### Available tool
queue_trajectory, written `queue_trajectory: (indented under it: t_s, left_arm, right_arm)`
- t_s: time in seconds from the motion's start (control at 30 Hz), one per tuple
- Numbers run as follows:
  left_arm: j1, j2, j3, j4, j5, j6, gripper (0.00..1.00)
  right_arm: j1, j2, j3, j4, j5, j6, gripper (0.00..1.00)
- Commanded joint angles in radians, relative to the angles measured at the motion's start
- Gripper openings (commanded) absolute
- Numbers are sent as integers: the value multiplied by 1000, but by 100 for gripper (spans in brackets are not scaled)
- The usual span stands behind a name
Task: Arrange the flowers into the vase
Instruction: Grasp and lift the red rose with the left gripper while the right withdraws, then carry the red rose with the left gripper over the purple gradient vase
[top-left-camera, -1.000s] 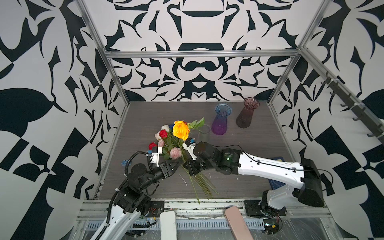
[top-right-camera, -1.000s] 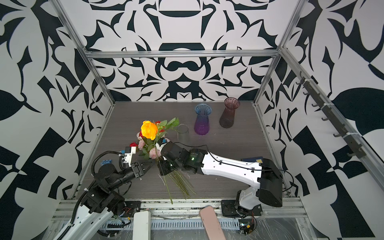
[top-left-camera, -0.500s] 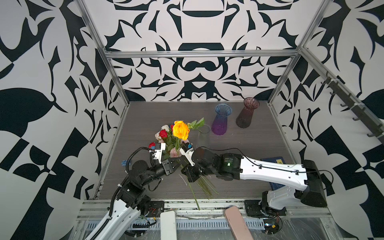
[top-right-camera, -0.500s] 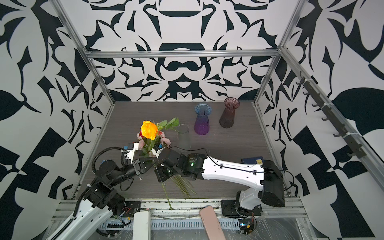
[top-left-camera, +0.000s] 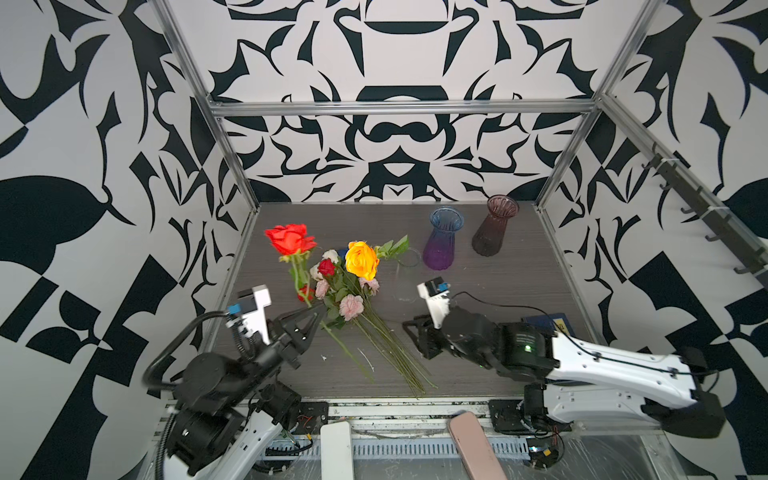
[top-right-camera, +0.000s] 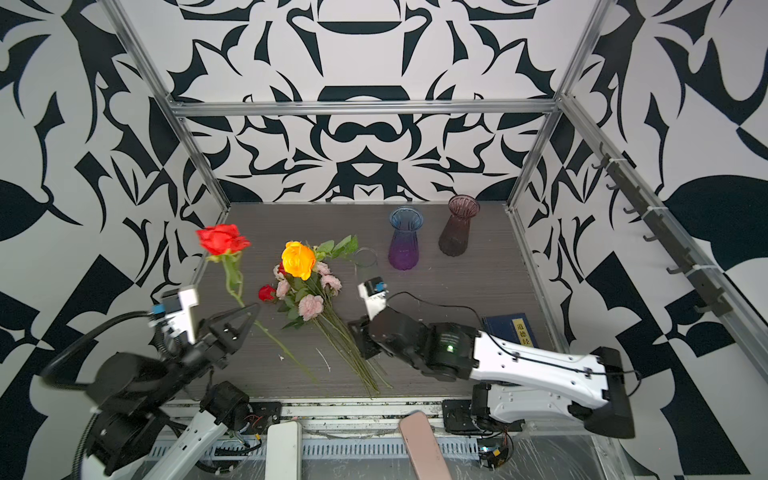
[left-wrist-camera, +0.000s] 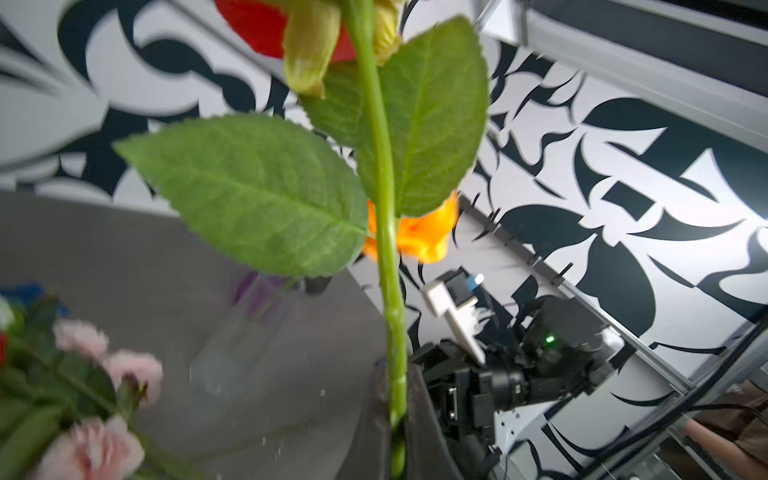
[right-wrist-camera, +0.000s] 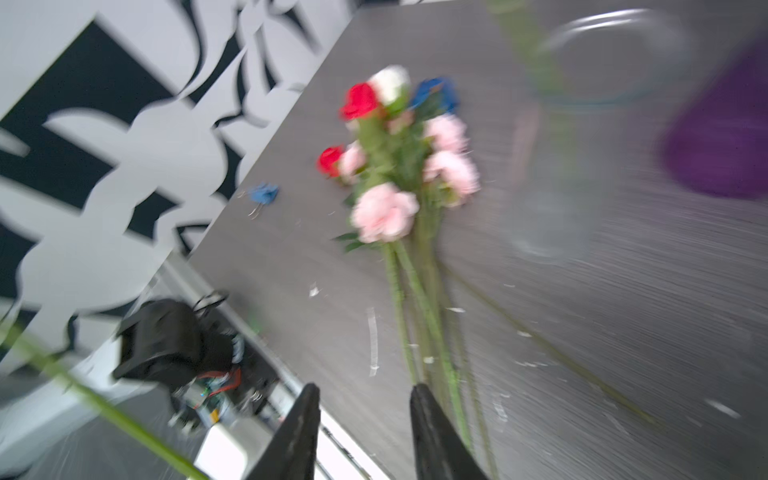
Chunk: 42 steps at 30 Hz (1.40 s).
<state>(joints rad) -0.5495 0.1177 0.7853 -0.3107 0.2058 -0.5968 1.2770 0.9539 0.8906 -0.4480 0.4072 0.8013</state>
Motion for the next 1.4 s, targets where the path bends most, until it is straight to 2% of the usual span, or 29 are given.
queue_trajectory:
  t_s: [0.0, 0.03, 0.13, 0.2, 0.27, 0.33, 0.4, 0.5, 0.6, 0.7, 0.83, 1.0, 1.23, 1.37]
  left_arm:
    - [2, 38, 112, 89, -14, 279, 0]
    - [2, 92, 161, 111, 24, 315, 0]
    - [2, 342, 388, 124, 255, 351, 0]
    - [2, 529, 544, 163, 398, 289, 0]
    - [2, 678, 642, 256, 469, 208, 0]
    - [-2, 794, 683, 378, 475, 144, 0]
    - [-37, 908, 718, 467, 433, 135, 0]
    - [-153, 1082, 835, 432, 354, 194, 0]
    - [-293, 1252, 940, 394, 326, 246, 0]
    - [-398, 1344, 973, 359, 262, 275, 0]
    - [-495, 1362, 899, 355, 187, 276, 0]
    - [-596, 1264, 756, 221, 29, 337, 0]
    - [-602, 1014, 470, 111, -170, 301, 0]
    - [-597, 913, 353, 112, -352, 328, 0]
  right_arm:
    - [-1, -163, -170, -83, 265, 185, 38]
    - [-2, -210, -222, -81, 286, 207, 38]
    - [-2, -311, -363, -83, 322, 266, 38]
    - [-2, -337, -433, -83, 328, 306, 37]
    - [-2, -357, -473, -78, 338, 346, 37]
    - [-2, -388, -491, -53, 344, 326, 37]
    - [-2, -423, -516, -49, 354, 335, 37]
    - [-2, -497, -550, -56, 358, 339, 37]
    - [-3, -585, -581, -74, 358, 341, 37]
    - [-4, -697, -613, -108, 365, 342, 37]
    - [-3, -810, -637, -162, 372, 348, 37]
    - [-4, -869, -645, -184, 374, 335, 37]
    - [-4, -738, -620, -120, 364, 314, 37]
    - [-3, -639, -594, -79, 357, 306, 37]
